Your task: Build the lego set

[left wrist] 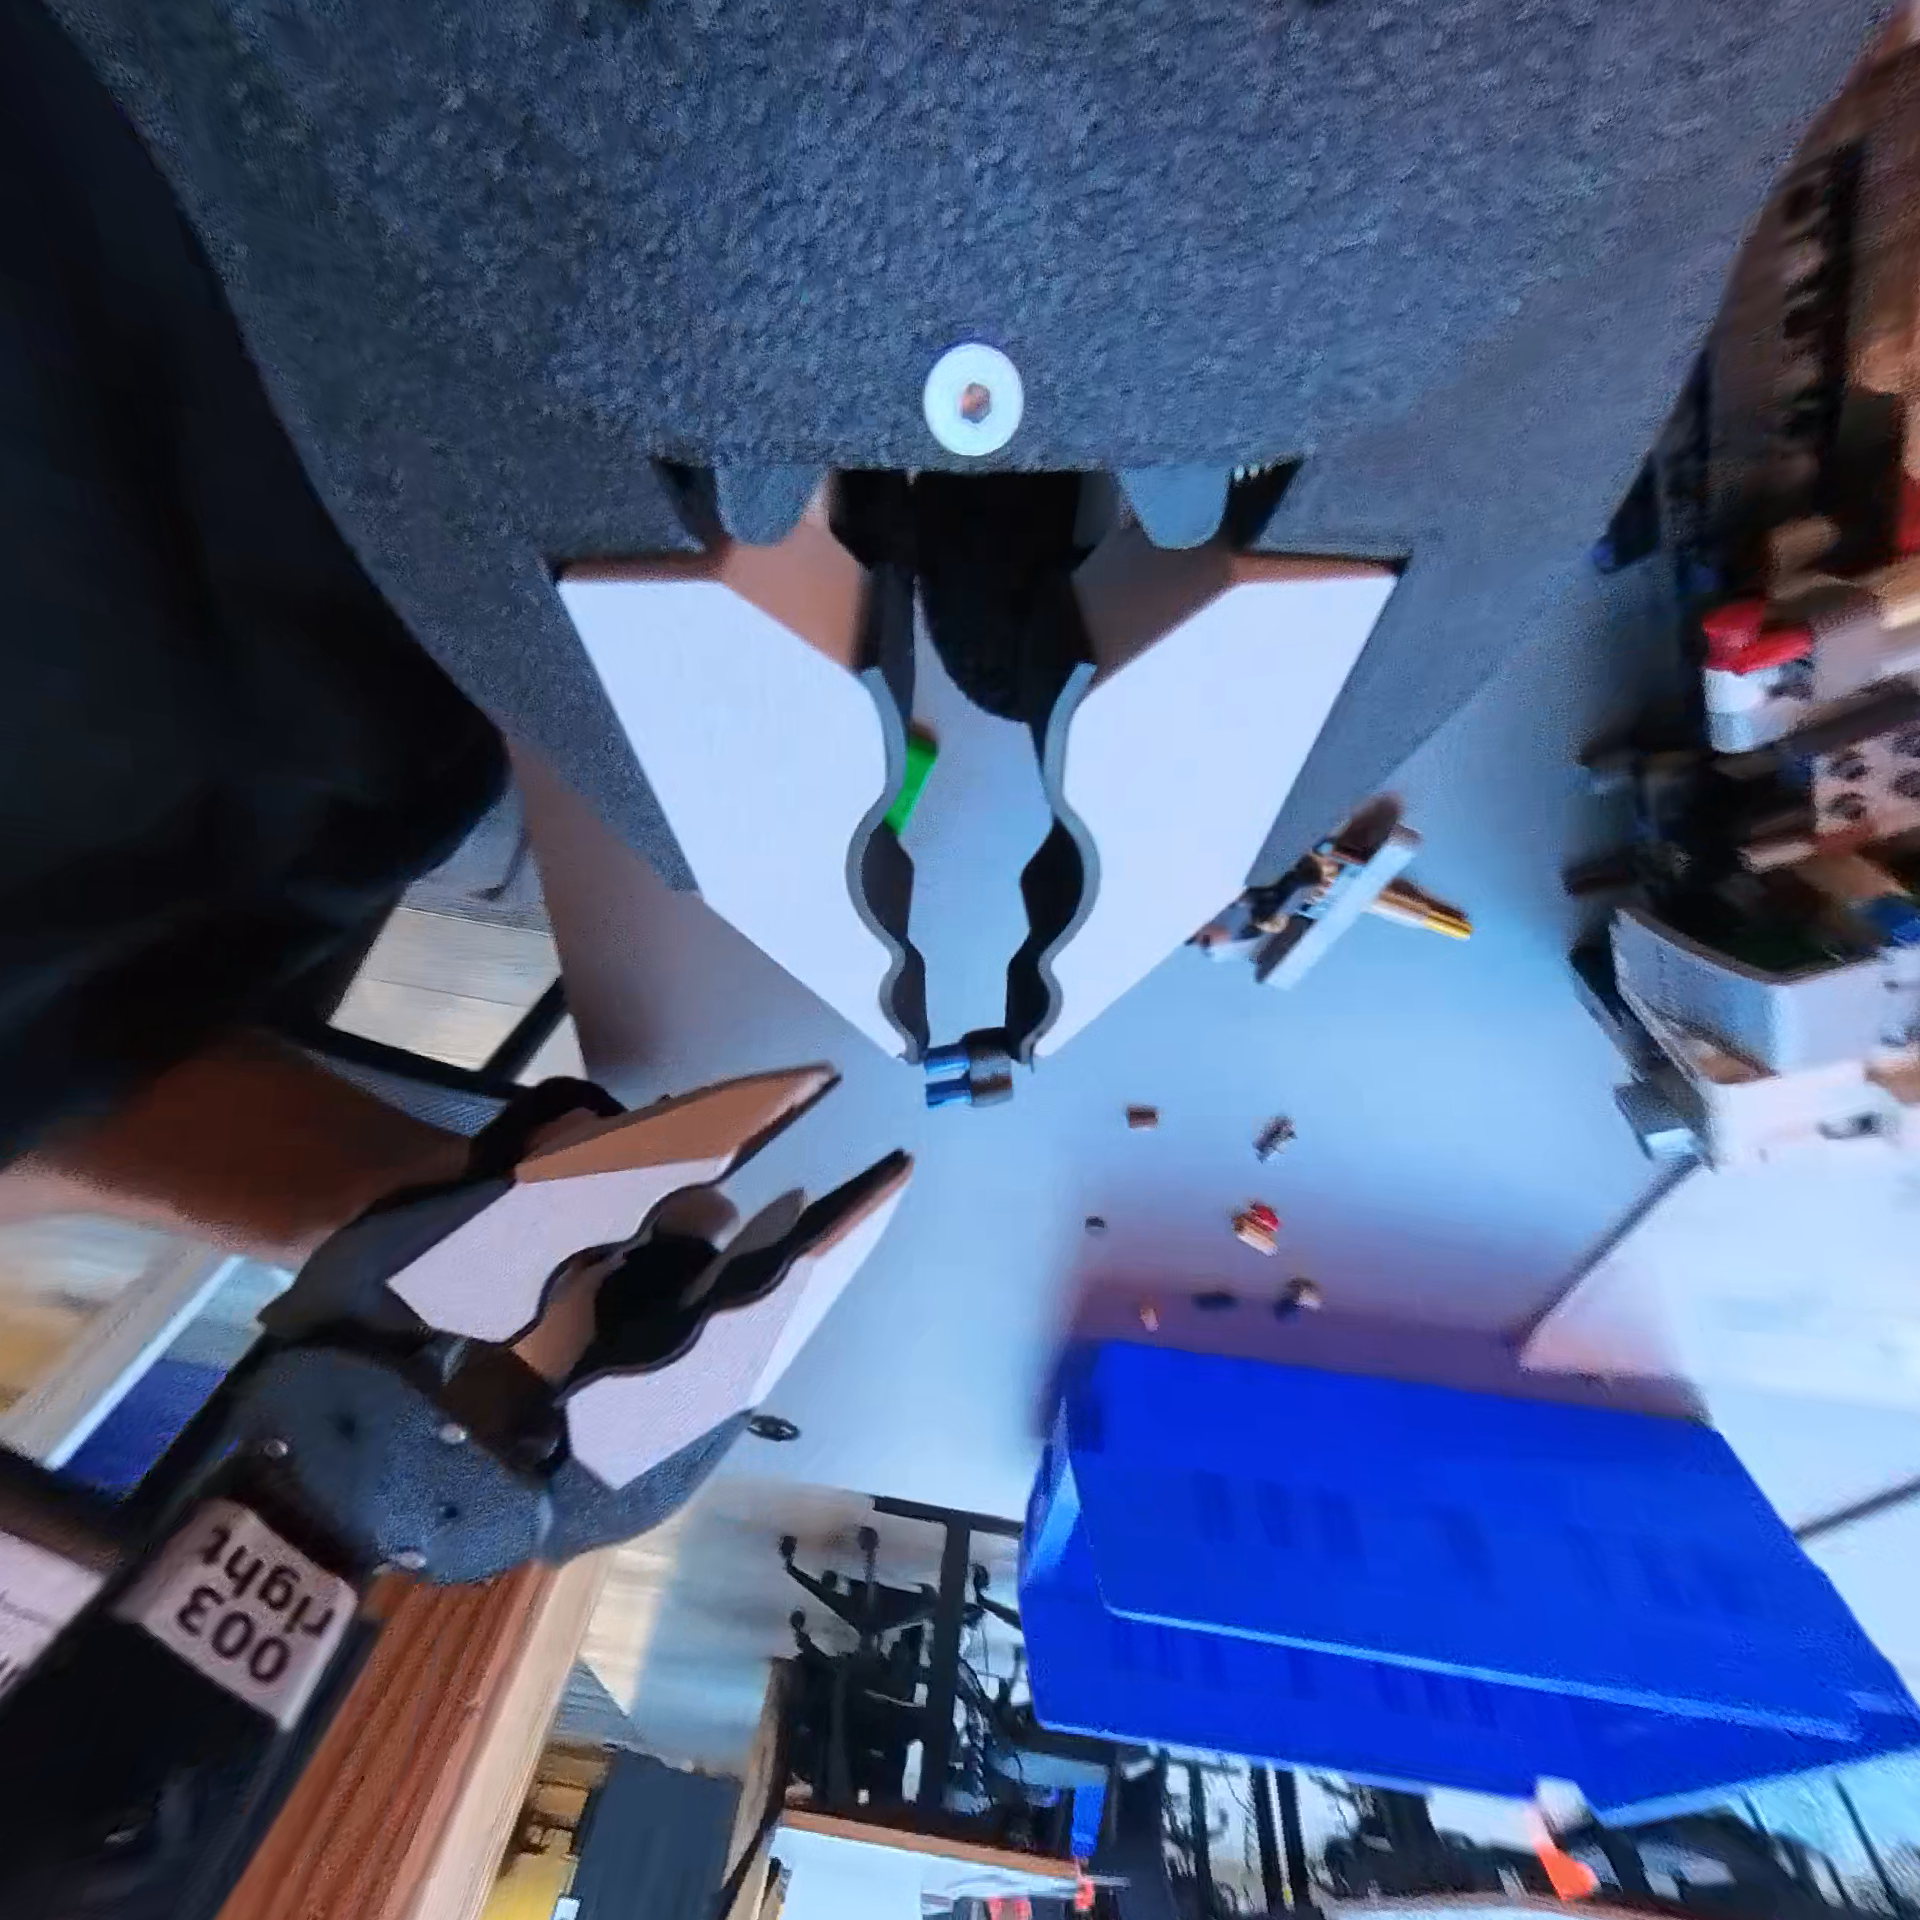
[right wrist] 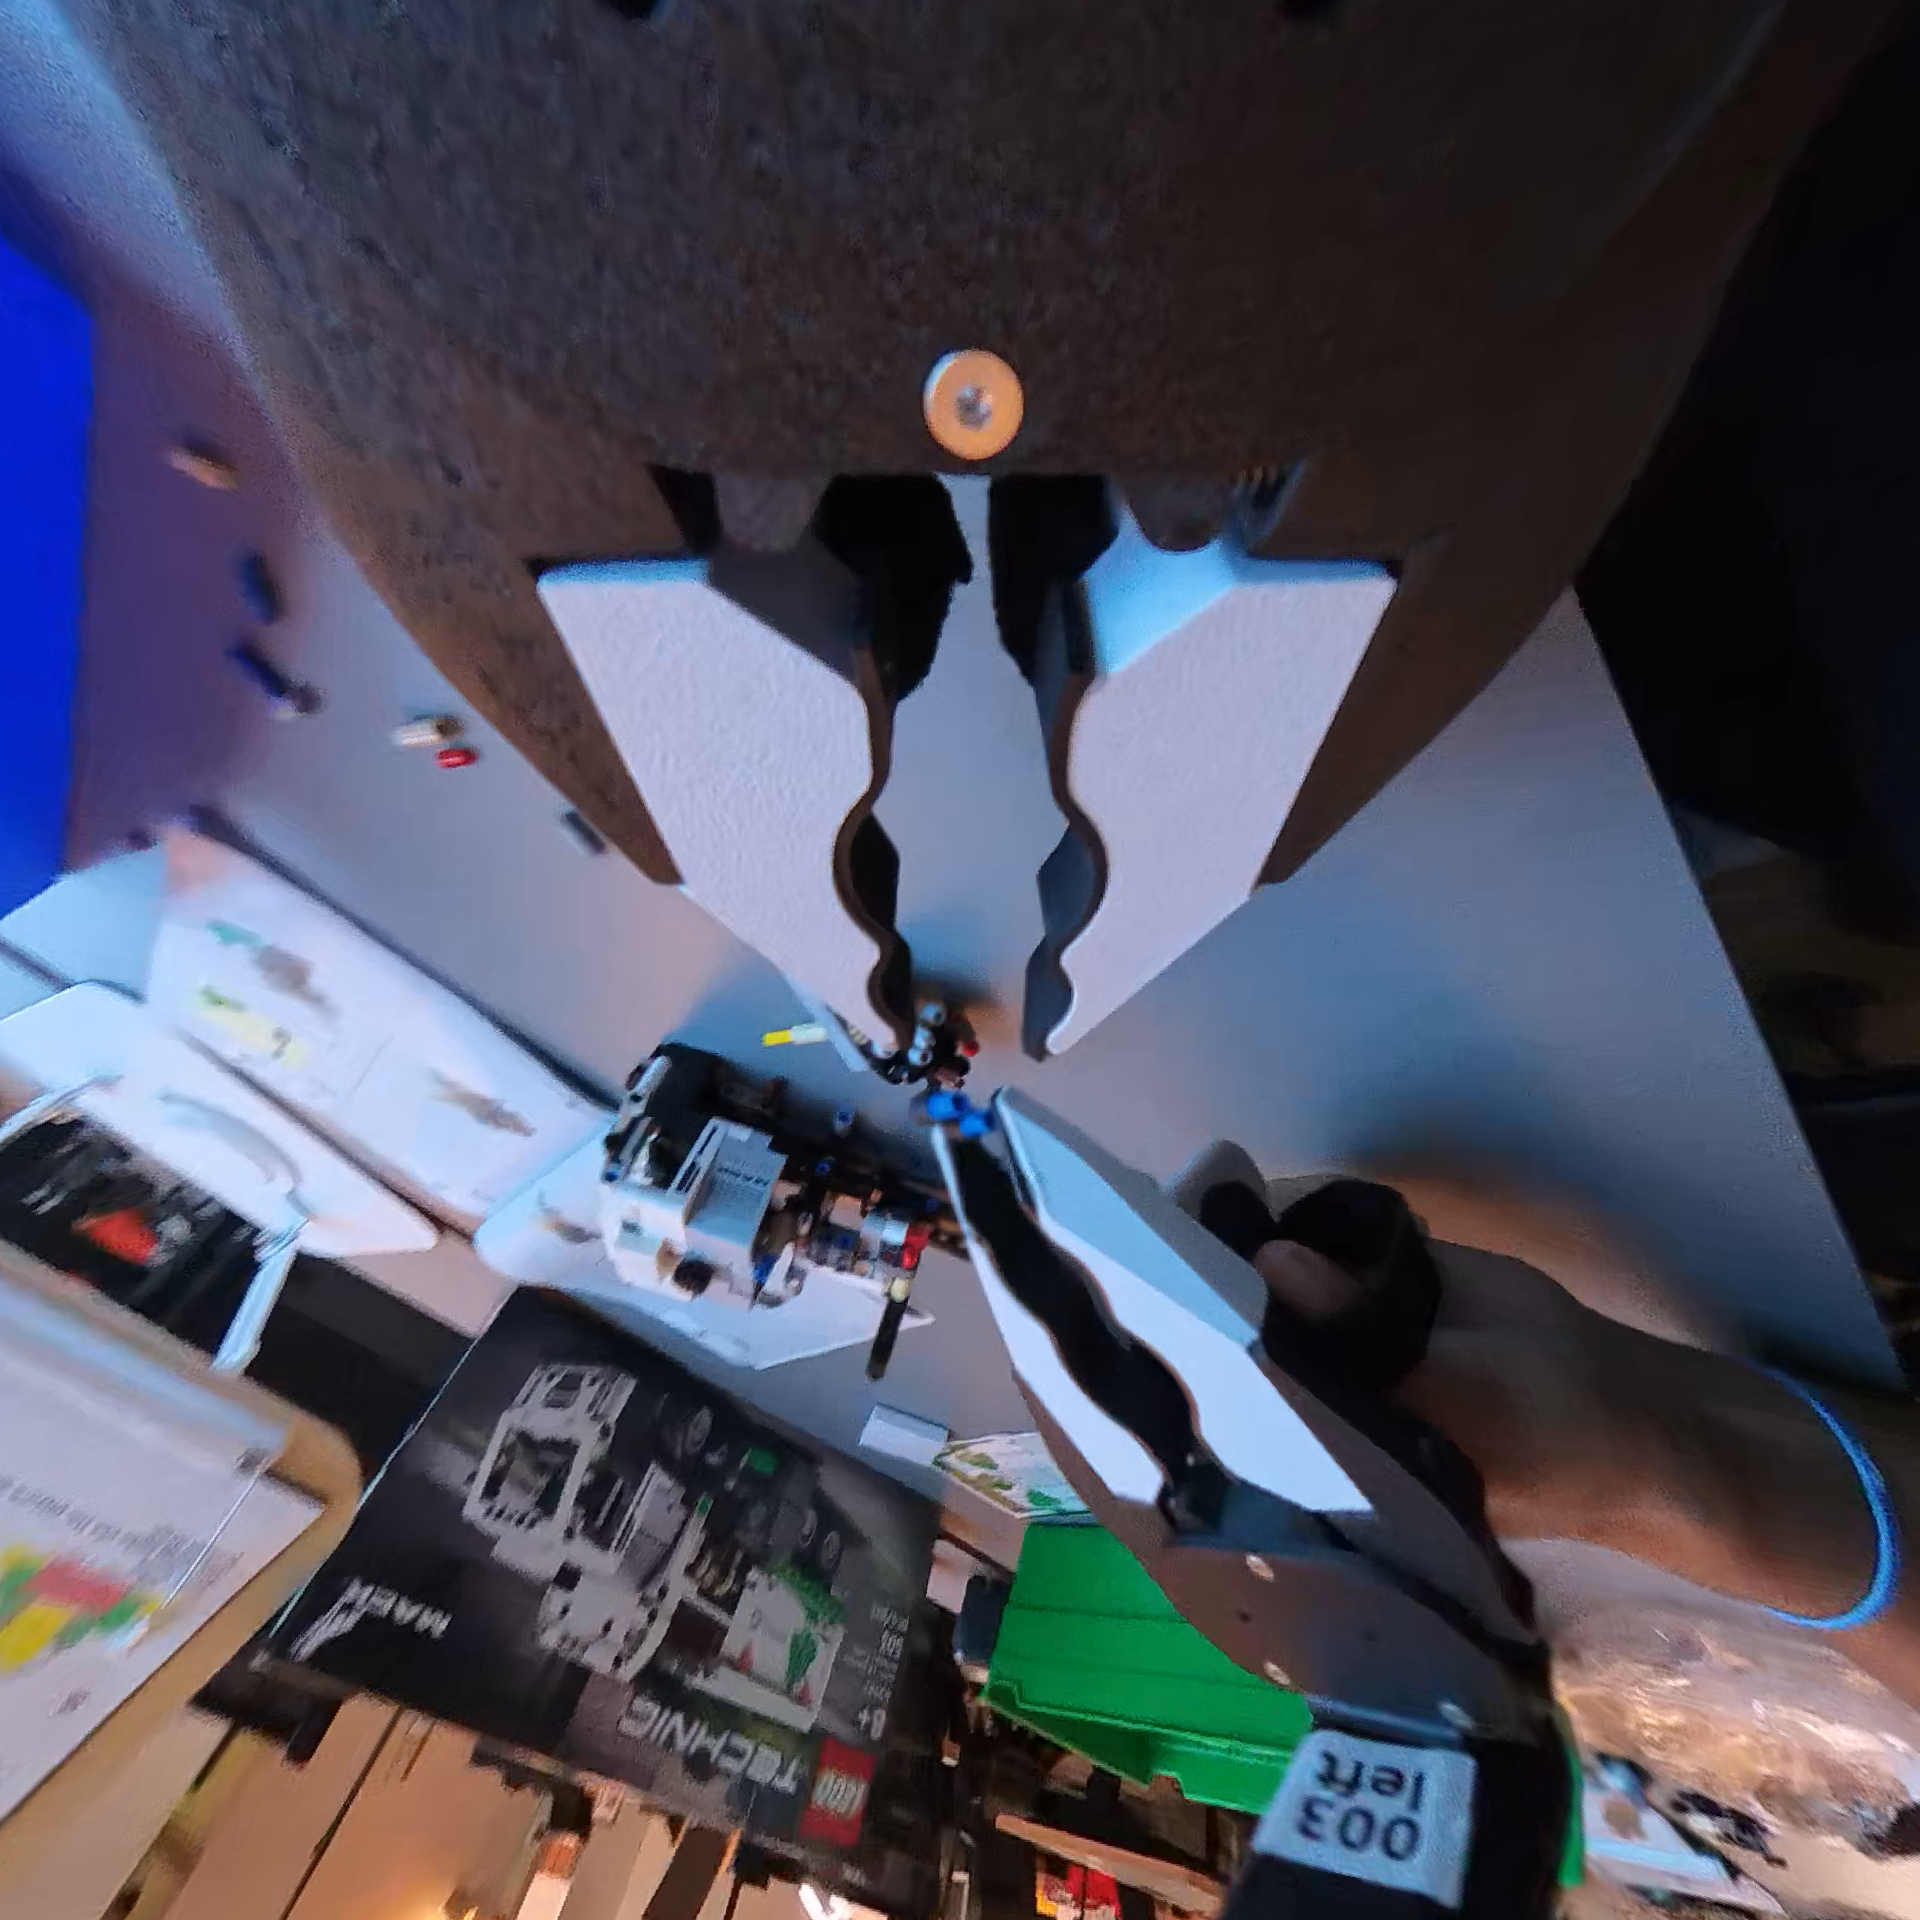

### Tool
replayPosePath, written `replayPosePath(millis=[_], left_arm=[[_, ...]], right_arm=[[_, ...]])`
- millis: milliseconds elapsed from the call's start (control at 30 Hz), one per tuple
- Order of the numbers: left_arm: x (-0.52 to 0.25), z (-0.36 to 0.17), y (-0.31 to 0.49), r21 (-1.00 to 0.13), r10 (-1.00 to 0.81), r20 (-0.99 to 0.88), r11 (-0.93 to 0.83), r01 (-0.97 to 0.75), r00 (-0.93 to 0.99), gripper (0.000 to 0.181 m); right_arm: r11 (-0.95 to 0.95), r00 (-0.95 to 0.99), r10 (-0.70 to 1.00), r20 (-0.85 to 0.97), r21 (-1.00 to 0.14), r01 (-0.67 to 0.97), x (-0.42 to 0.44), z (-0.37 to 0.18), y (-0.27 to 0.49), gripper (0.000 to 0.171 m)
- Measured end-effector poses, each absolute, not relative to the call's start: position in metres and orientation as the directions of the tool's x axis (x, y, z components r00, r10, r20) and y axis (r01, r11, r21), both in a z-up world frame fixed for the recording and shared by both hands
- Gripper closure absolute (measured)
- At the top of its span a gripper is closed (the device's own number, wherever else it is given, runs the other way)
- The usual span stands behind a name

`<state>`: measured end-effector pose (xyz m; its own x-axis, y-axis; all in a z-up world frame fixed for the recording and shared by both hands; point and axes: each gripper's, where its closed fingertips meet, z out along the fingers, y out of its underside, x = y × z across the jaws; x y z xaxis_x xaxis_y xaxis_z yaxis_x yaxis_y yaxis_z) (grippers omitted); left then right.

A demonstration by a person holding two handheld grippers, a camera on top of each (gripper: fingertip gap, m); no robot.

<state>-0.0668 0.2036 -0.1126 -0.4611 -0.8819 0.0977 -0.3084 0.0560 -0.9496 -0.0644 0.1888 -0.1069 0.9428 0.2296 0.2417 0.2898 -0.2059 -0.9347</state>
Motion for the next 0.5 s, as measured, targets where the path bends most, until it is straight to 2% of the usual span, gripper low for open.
replayPosePath(millis=[100, 200, 300, 400, 500], left_arm=[[-0.071, -0.118, 0.201, -0.932, -0.871, 0.148, 0.036, -0.362, -0.468, 0.168], [-0.076, -0.124, 0.196, -0.913, -0.854, 0.165, 0.056, -0.403, -0.493, 0.168], [-0.084, -0.132, 0.183, -0.876, -0.805, 0.257, 0.04, -0.481, -0.535, 0.168], [-0.09, -0.137, 0.175, -0.856, -0.768, 0.298, 0.048, -0.515, -0.567, 0.168], [-0.094, -0.143, 0.168, -0.847, -0.755, 0.303, 0.066, -0.527, -0.582, 0.168]], right_arm=[[-0.204, 0.884, 0.21, 0.418, -0.865, 0.458, -0.066, -0.102, 0.187, 0.152], [-0.247, 0.791, 0.245, 0.56, -0.753, 0.61, -0.072, -0.111, 0.187, 0.149], [-0.239, 0.691, 0.262, 0.674, -0.648, 0.723, -0.078, -0.117, 0.185, 0.152], [-0.261, 0.576, 0.337, 0.745, -0.514, 0.817, -0.084, -0.134, 0.181, 0.156], [-0.258, 0.516, 0.362, 0.776, -0.449, 0.856, -0.089, -0.141, 0.179, 0.16]])
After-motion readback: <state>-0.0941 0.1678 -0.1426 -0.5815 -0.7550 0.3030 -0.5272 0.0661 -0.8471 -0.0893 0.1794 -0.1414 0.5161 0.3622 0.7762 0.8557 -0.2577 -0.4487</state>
